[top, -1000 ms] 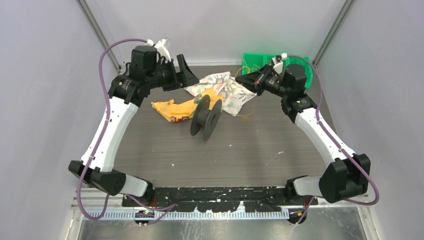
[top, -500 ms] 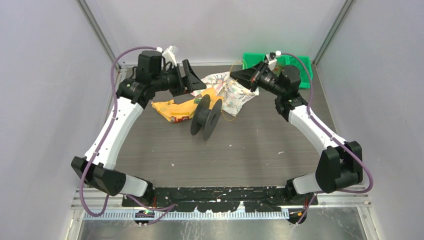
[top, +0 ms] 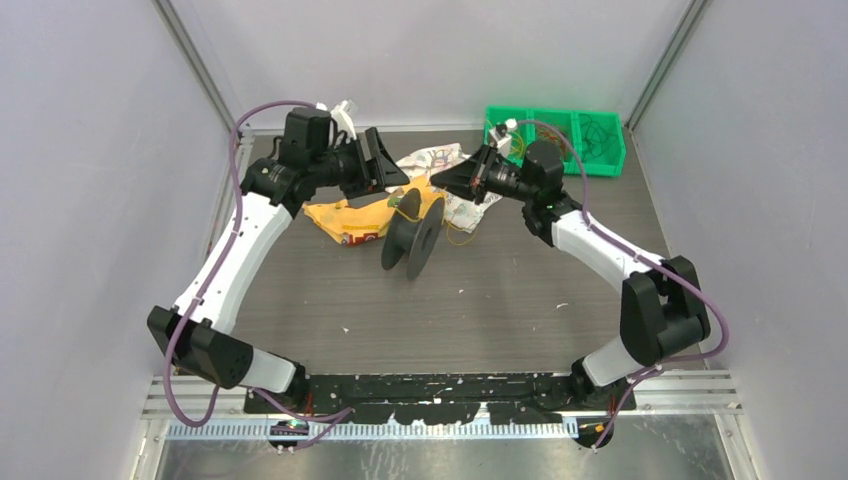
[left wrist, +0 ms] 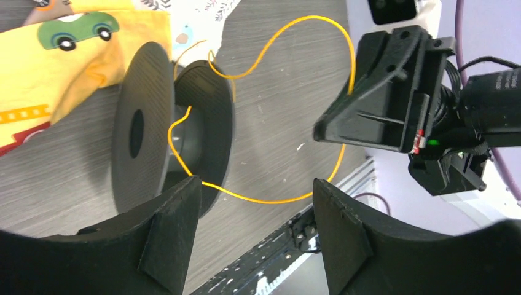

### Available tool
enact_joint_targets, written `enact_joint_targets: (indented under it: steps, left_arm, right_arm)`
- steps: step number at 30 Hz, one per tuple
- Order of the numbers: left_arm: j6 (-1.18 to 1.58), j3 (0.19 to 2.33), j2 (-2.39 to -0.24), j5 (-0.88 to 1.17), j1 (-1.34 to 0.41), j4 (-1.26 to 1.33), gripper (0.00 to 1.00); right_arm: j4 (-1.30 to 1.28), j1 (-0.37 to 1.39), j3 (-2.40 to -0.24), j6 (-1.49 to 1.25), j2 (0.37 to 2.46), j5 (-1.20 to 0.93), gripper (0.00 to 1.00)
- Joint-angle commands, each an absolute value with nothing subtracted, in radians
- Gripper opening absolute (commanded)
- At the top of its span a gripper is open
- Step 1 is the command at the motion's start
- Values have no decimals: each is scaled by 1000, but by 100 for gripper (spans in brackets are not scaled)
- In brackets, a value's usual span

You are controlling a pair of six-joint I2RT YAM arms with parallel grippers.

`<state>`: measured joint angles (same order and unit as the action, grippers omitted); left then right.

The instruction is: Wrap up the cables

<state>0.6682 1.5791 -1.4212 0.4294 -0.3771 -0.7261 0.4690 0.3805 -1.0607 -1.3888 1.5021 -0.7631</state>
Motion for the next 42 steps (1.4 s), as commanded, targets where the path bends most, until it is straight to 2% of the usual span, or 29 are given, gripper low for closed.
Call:
enact_joint_targets:
  steps: [1, 4, 16, 25, 42]
  left_arm:
    - [594, 1580, -1374, 369, -370, -787, 69]
    - [564, 1574, -1373, 332, -370, -823, 72]
    - [516, 1492, -1384, 324, -370, -818, 73]
    - [477, 1462, -1408, 308, -374, -792, 79]
    - [392, 1552, -1564, 98, -492, -856, 70]
  right_arm:
    - [517, 395, -1036, -1340, 1539, -807, 1]
    - [518, 398, -1030, -1333, 1549, -816, 0]
    - [428, 403, -1021, -1260, 1544, -829, 1]
    - [420, 412, -1018, -1250, 1537, -838, 1]
    - [469, 454, -1049, -1248, 1562, -836, 0]
